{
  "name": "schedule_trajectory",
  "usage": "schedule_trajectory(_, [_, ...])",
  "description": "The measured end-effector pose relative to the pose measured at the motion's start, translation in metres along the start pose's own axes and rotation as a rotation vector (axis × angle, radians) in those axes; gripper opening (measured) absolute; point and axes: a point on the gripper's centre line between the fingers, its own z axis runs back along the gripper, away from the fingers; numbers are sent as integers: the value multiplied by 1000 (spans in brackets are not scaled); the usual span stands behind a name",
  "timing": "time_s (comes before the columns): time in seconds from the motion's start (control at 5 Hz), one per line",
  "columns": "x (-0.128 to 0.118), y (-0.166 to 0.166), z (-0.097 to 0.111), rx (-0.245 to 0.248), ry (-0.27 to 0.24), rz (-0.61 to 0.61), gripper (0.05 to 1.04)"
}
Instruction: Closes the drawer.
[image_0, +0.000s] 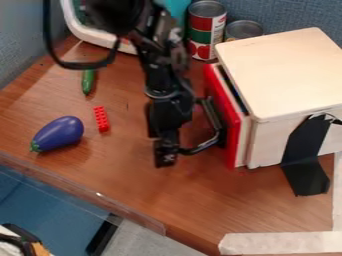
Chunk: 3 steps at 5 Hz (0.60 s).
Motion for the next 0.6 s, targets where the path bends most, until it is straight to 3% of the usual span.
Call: schedule_trajectory(0.6, [18,0,2,-20,-16,24,1001])
